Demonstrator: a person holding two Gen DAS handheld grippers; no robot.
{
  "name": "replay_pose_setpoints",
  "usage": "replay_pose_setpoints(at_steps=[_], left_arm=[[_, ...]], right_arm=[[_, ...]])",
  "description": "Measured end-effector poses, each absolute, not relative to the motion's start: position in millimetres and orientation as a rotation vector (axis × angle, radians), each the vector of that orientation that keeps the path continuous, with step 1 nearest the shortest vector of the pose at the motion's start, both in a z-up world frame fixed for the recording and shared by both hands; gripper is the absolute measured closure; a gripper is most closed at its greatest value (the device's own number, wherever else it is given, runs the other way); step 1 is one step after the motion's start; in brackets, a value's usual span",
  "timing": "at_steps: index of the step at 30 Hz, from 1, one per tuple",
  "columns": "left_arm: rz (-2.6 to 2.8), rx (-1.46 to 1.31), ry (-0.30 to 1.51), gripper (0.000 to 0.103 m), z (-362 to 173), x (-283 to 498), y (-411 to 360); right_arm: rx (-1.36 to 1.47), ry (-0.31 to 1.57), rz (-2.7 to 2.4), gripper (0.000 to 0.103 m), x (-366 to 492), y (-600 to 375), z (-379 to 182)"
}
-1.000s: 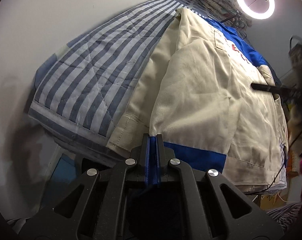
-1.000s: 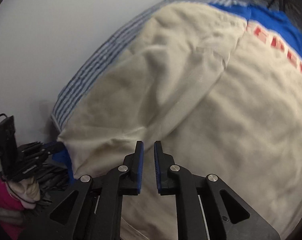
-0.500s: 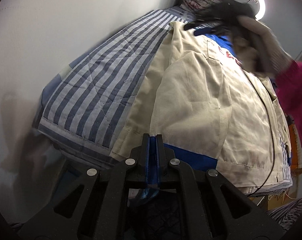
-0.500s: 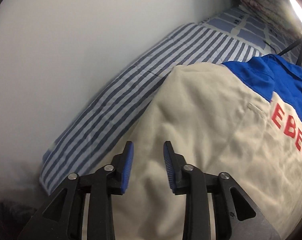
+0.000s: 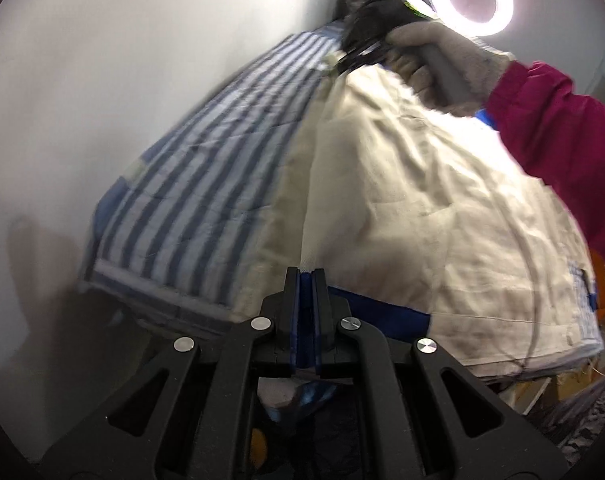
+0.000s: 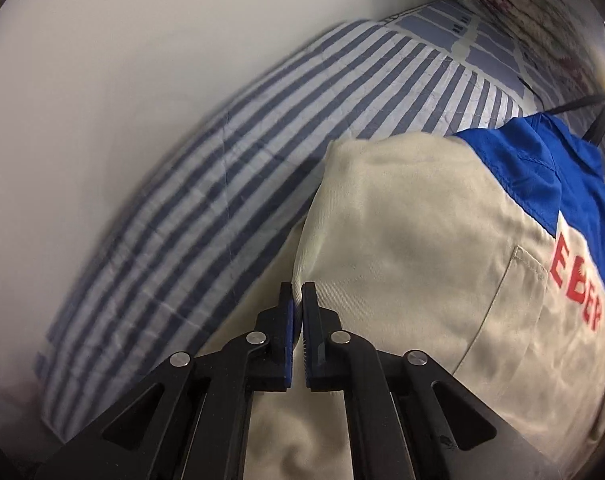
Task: Fold large clothes
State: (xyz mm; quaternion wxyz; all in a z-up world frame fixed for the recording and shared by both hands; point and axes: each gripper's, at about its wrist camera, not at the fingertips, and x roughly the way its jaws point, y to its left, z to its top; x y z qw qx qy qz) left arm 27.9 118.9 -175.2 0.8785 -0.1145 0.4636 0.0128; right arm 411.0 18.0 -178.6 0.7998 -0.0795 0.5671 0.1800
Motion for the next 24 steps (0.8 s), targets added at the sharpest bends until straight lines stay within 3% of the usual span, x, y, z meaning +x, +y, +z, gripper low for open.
replay_pose_setpoints(at_steps=[7,11,16,24], left_arm=[[0.132,-0.237,1.030,0.095,-188.2,27.7,132.3],[0.158,-0.229,0.986,0.095,-174.3,19.2,138.9],[0.083,-0.313,0.962,0.095,-161.4,22.0,147.5],[-0.025,-0.448,0.991,0.095,-181.8,63.4,140.8]], right_arm=[[-0.017,1.207,0.486,0.098,430.1,22.7,-199.3],[0.000,1.138,0.553,0.094,413.1,9.9,-172.2],[-0.043,1.046,0.626,0.094,342.1,-34.8,-136.8],[-0.022,1.098,0.721,0.094,213.8,-60.9,-179.2]])
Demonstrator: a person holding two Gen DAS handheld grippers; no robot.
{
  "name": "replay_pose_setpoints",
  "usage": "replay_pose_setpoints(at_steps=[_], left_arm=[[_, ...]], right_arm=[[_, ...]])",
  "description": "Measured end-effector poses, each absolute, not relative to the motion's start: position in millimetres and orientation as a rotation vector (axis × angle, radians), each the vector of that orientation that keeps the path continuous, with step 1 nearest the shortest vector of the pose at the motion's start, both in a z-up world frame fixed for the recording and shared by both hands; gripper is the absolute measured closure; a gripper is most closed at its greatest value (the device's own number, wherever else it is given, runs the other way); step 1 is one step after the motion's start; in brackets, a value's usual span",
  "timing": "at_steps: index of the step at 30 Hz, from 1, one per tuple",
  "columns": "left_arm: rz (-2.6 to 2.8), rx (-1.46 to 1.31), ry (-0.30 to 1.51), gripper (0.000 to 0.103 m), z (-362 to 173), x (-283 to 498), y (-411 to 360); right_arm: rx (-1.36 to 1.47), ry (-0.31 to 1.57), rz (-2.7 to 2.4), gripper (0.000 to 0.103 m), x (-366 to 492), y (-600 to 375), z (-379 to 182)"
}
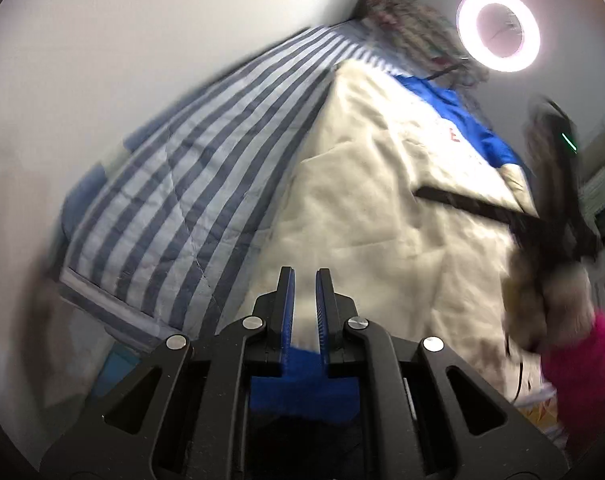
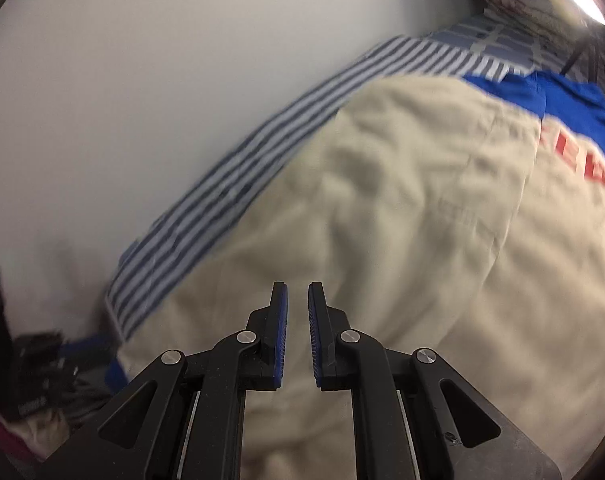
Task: Fold large clothes
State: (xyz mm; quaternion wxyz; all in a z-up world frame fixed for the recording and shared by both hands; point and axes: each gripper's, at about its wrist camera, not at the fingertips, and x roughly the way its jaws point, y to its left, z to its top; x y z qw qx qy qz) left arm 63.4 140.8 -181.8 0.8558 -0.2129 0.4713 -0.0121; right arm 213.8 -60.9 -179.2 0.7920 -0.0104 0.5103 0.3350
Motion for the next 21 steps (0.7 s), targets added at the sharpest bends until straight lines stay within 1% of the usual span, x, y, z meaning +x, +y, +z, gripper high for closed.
replay_pose_setpoints(at_steps=[4,7,12,13,14,16,21], left_arm=[[-0.010,-0.307,1.080,0.095,-211.8,70.8,124.8],[-0.014,-0.211,1.052,0.095,-211.2,64.4,116.6],[-0.016,-0.326,1.024,0.093,-191.5,49.1,137.7],[-0.013,-0.347,1.019,0.087,-188.2,46.9,144.1],[-0.005,-0.369,1.018,0.070,-185.7,47.1,150.2],[0.002,-0.403,1.009,0.054,-183.6,50.5,158.9],[-0.036,-0.421,1.068,0.053,-194.2,71.8,166.4]], right_arm=[[-0.094,1.118,0.725,0.094,184.7,-57.7,-204.5],[-0.229,1.080,0.709,0.094,172.4,-52.3,-220.0],[-0.135,1.049,0.707,0.094,164.4,-69.0,-196.7],[-0.118,1.041,0.723,0.094,162.9,-73.6,-192.1],[-0.114,1.029,0.742,0.094,156.1,-75.6,-185.7],[-0.131,1.011,0.770,0.094,145.7,-74.2,-178.1],[-0.117,1.019,0.814,0.092,125.0,-60.0,-185.1]])
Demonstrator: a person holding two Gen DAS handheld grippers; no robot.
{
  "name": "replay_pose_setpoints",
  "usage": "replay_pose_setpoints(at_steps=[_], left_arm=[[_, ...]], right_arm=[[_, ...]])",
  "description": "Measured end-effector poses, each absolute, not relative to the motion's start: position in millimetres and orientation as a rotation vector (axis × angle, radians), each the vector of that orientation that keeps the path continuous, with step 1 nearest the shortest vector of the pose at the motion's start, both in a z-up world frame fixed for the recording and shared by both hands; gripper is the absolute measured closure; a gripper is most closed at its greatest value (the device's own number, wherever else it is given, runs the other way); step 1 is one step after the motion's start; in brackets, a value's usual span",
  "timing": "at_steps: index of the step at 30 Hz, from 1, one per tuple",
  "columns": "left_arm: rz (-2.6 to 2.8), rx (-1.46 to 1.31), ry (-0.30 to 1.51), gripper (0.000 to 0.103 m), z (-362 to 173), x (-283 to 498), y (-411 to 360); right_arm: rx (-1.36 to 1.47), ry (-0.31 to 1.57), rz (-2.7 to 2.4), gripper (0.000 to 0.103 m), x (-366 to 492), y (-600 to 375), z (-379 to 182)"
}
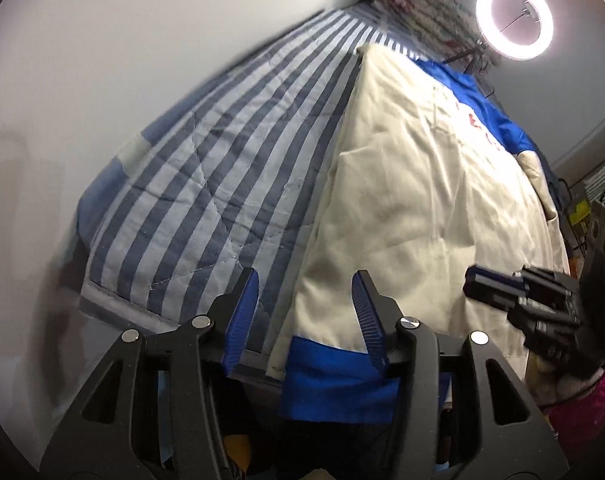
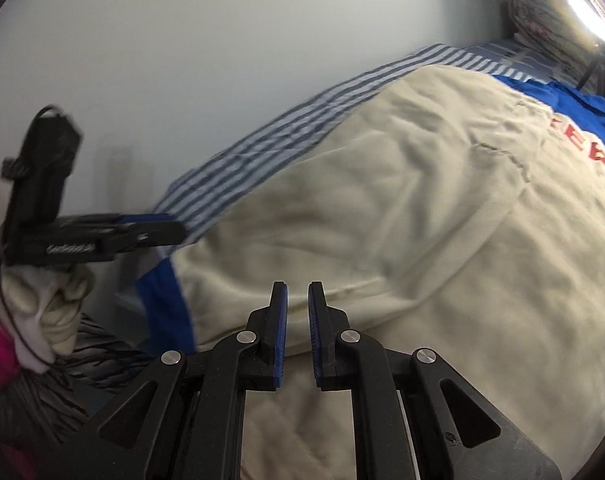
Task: Fold large clothes
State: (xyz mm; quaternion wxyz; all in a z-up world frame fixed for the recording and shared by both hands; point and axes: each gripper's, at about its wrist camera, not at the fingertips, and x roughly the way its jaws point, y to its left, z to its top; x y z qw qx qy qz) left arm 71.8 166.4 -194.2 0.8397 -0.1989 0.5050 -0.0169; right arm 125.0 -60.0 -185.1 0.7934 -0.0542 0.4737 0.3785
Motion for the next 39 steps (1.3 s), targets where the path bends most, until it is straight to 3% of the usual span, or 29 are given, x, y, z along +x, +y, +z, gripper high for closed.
replay_pose_setpoints(at_steps=[9,10,11,13,16,18,19,20,21,28,30,32,34,38,39], left_arm=[[-0.065,-0.502,1.123,0.056,-218.1,76.9,172.1],[-0.059,-0.492,1.122,0.066,-218.0,76.7,170.3],[-0.065,-0.490,1.123,0.087,-218.2,77.2,168.5],[-0.074,-0.482,1.118,0.092,-216.3,77.5,162.9],[-0.069,-0.449,1.082,0.097,-206.8,74.1,156.1],[-0.080,-0.443,1.052,0.099,-197.8,70.3,153.5],[-0.084,-0.425,1.035,0.100,-192.1,68.5,150.4],[-0.088,-0.406,1.019,0.100,-187.1,66.9,146.4],[-0.094,-0.385,1.007,0.100,-182.9,65.8,141.3],[-0.067,-0.312,1.013,0.101,-183.1,66.7,135.5],[-0.057,-0.364,1.050,0.092,-192.4,70.1,145.8],[-0.039,-0.418,1.081,0.075,-202.6,72.7,155.1],[-0.031,-0.459,1.117,0.068,-214.9,75.1,162.5],[-0.070,-0.546,1.121,0.069,-222.0,77.5,170.1],[-0.091,-0.555,1.118,0.078,-221.9,77.3,168.6]], right_arm=[[-0.156,1.131,0.773,0.090,116.3,-53.5,-223.6],[-0.142,1.136,0.773,0.090,118.1,-54.3,-220.4],[-0.122,1.136,0.773,0.090,120.6,-56.7,-218.0],[-0.066,1.144,0.768,0.089,126.6,-63.2,-209.3],[0.006,1.135,0.740,0.080,139.7,-74.5,-196.9],[0.053,1.136,0.713,0.072,151.7,-78.8,-189.4],[0.078,1.144,0.693,0.061,159.7,-79.7,-185.0],[0.105,1.153,0.678,0.051,167.5,-78.5,-182.2],[0.129,1.163,0.676,0.048,175.2,-76.7,-180.5],[0.065,1.275,0.634,0.048,213.5,-22.1,-192.4],[0.043,1.293,0.622,0.048,218.5,-11.6,-199.7],[0.032,1.304,0.613,0.048,221.6,-6.6,-206.1],[0.039,1.310,0.612,0.048,226.6,-6.7,-213.6],[0.080,1.315,0.618,0.048,228.4,-10.6,-219.3],[0.075,1.313,0.620,0.048,226.2,-12.0,-217.9]])
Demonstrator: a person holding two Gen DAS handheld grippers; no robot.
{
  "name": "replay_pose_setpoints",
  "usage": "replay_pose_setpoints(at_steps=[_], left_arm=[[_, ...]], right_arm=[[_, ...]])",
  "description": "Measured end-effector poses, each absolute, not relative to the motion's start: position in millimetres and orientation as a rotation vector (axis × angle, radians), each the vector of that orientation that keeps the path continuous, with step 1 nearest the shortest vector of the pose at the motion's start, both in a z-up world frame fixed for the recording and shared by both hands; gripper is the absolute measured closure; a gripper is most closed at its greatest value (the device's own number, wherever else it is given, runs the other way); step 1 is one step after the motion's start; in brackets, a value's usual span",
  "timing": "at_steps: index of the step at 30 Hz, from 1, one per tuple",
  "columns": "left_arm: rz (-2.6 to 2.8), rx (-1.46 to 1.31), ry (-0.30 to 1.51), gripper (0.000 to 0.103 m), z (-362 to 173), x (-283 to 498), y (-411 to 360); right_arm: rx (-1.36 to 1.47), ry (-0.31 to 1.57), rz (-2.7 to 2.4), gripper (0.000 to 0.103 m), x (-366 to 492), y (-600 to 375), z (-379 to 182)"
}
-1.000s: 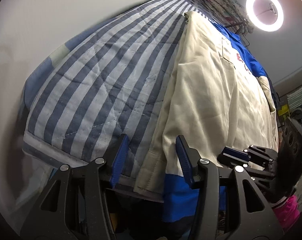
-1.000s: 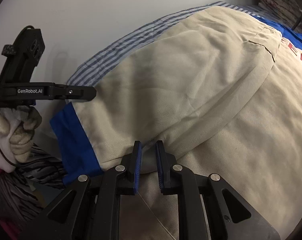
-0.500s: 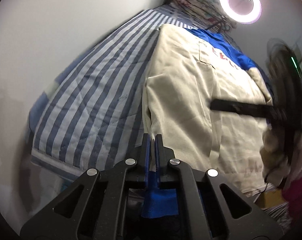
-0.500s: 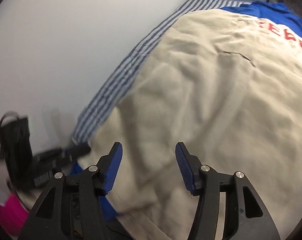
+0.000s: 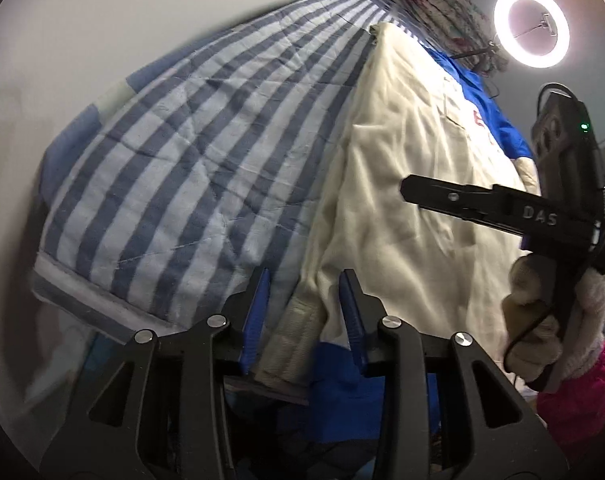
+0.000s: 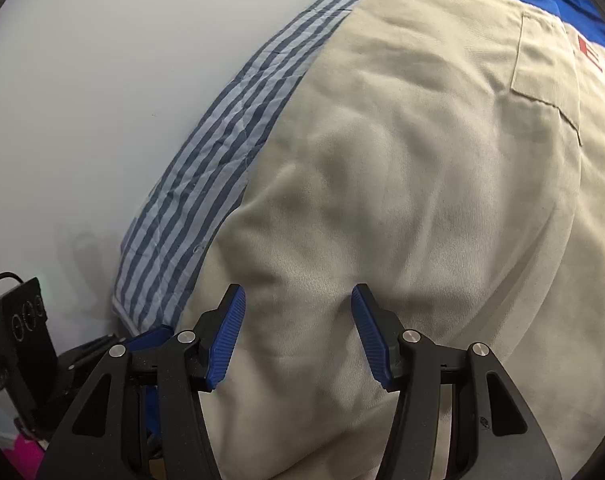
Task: Fold large clothes
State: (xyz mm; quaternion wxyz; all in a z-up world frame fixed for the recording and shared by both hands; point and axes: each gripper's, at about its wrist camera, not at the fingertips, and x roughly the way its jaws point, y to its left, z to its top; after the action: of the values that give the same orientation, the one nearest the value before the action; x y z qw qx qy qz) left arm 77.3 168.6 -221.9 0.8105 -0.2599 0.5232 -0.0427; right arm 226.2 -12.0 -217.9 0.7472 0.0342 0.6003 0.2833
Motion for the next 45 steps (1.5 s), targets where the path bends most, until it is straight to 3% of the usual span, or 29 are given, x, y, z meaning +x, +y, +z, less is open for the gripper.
replay_pose_setpoints(at_steps=[1,2,12,24,25,26,29,31,45], left_arm=[[-0.105,-0.555,1.116,0.087,-220.4,76.9,166.0],[-0.106,-0.540,1.099,0.089,-216.3,75.7,163.6],[-0.175,-0.375,0.949,0.090,-159.1,59.2,123.0],[-0.203,-0.293,0.923,0.091,-151.2,61.6,103.6],[-0.204,-0.285,0.921,0.091,-151.0,61.9,101.1],[-0.208,-0.278,0.920,0.091,-150.5,62.2,97.7],[-0.213,-0.245,0.917,0.091,-146.7,62.9,83.4],[-0.223,-0.218,0.914,0.091,-144.4,62.2,74.0],[-0.390,0.006,0.868,0.091,-118.0,45.9,-28.1]], right_arm=[[0.062,1.312,0.621,0.048,225.3,-11.3,-218.1],[0.049,1.311,0.621,0.047,223.9,-11.3,-217.3],[0.092,1.281,0.568,0.047,266.7,-8.4,-180.5],[-0.077,1.318,0.353,0.047,326.1,41.4,-191.0],[-0.091,1.321,0.335,0.049,326.3,42.6,-195.4],[-0.098,1.322,0.330,0.062,325.8,44.0,-198.7],[-0.099,1.314,0.339,0.085,322.5,37.3,-202.2],[-0.023,1.305,0.368,0.091,321.5,19.6,-197.2],[0.596,1.114,0.524,0.097,284.7,-151.1,-172.0]])
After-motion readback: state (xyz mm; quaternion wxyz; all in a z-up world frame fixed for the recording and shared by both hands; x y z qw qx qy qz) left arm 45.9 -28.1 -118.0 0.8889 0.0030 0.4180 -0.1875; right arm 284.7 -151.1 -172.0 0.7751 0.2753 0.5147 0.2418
